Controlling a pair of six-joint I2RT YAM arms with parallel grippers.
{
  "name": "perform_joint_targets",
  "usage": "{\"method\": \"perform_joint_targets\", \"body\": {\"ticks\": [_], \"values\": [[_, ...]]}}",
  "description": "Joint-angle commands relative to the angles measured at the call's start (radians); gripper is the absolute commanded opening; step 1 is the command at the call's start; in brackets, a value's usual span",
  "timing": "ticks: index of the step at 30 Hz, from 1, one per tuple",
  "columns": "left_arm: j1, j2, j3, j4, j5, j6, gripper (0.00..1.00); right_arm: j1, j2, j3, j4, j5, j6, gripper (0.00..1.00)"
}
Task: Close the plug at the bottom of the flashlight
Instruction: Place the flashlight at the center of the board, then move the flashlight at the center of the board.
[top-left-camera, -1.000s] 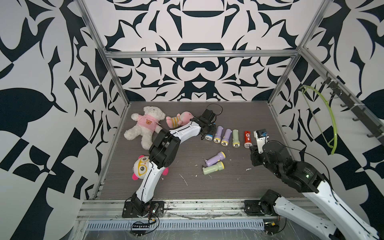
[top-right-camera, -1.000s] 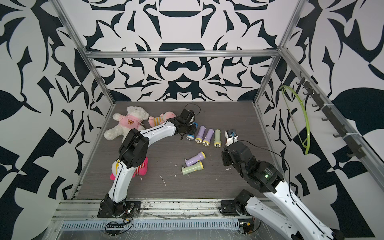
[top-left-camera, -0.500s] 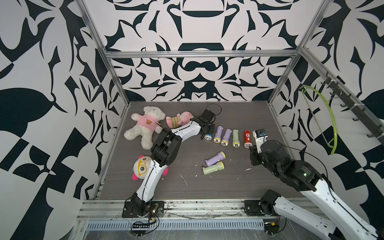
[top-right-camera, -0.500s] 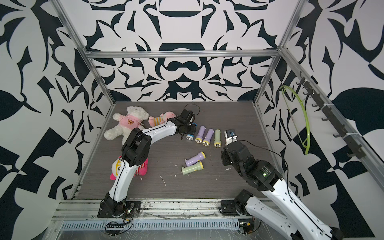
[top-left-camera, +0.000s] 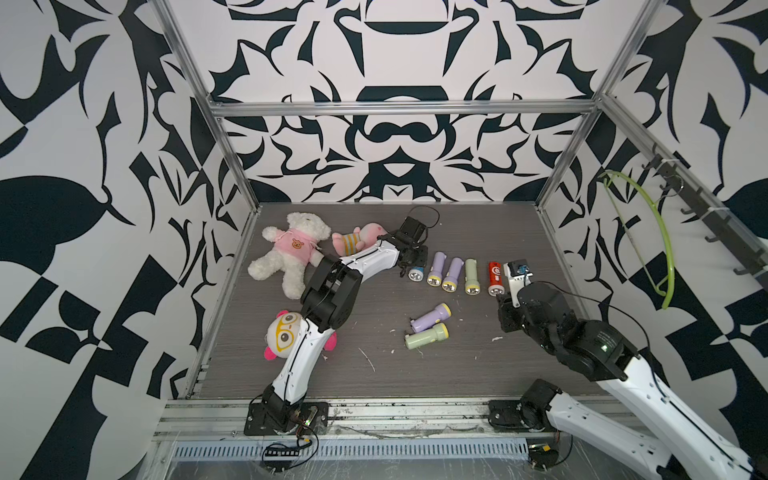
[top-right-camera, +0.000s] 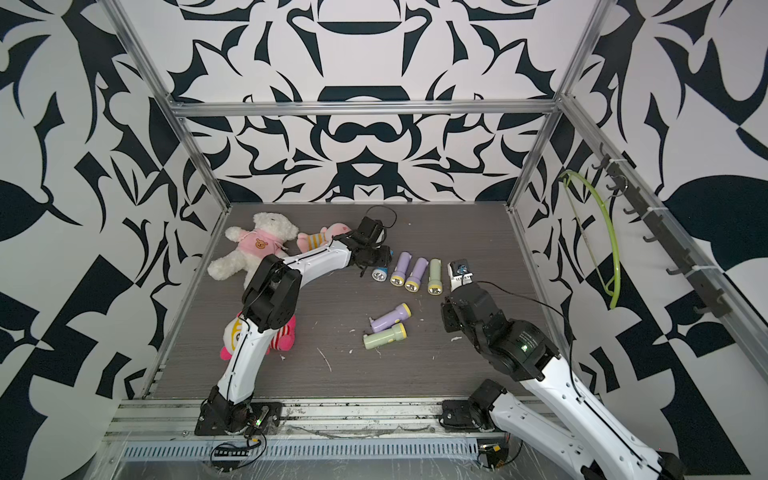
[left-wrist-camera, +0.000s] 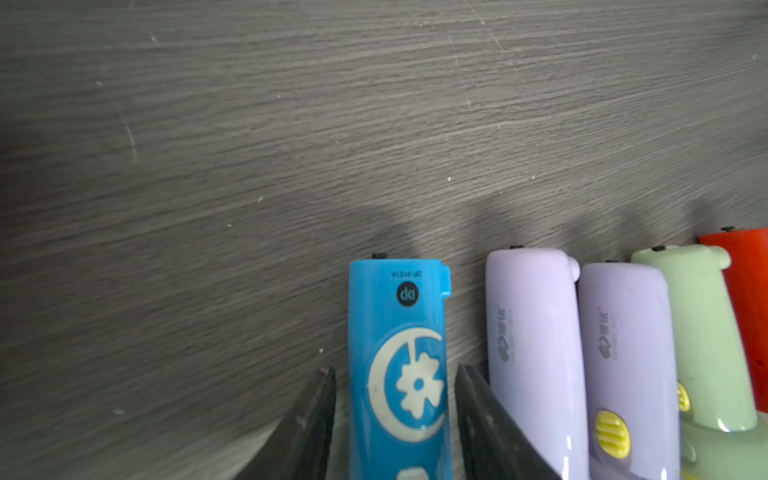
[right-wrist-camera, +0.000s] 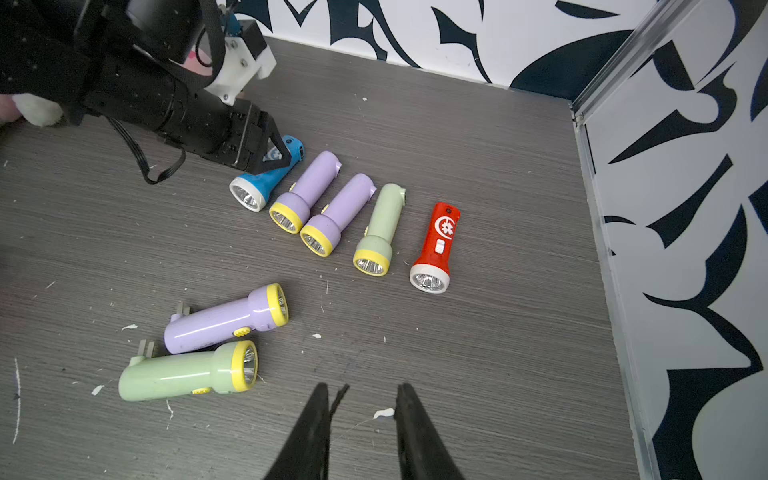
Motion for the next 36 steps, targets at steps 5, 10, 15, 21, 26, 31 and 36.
{"method": "perform_joint_targets", "body": {"ticks": [5, 10, 15, 21, 26, 31, 36], "values": [[0.007, -0.078, -0.05, 0.014, -0.002, 0.009, 0.51, 0.003, 0.025, -0.001, 0.027, -0.013, 0.021, 0.34], [0.006, -0.208, -0.186, 0.036, -0.066, 0.036, 0.51, 0.002, 0.079, -0.023, 0.035, -0.099, 0.051, 0.32], [0.008, -0.363, -0.37, 0.056, -0.109, 0.05, 0.51, 0.003, 0.168, -0.061, 0.055, -0.203, 0.071, 0.25], [0.005, -0.587, -0.617, 0.1, -0.07, 0.02, 0.36, 0.005, 0.249, -0.103, 0.109, -0.26, 0.151, 0.0], [-0.066, -0.746, -0.794, 0.114, -0.063, 0.012, 0.22, 0.007, 0.328, -0.195, 0.258, -0.317, 0.223, 0.0], [-0.126, -0.864, -0.933, 0.153, 0.004, -0.039, 0.06, 0.021, 0.443, -0.235, 0.336, -0.295, 0.303, 0.0], [-0.147, -0.926, -1.022, 0.164, -0.003, -0.083, 0.12, 0.08, 0.575, -0.232, 0.402, -0.28, 0.32, 0.0]]}}
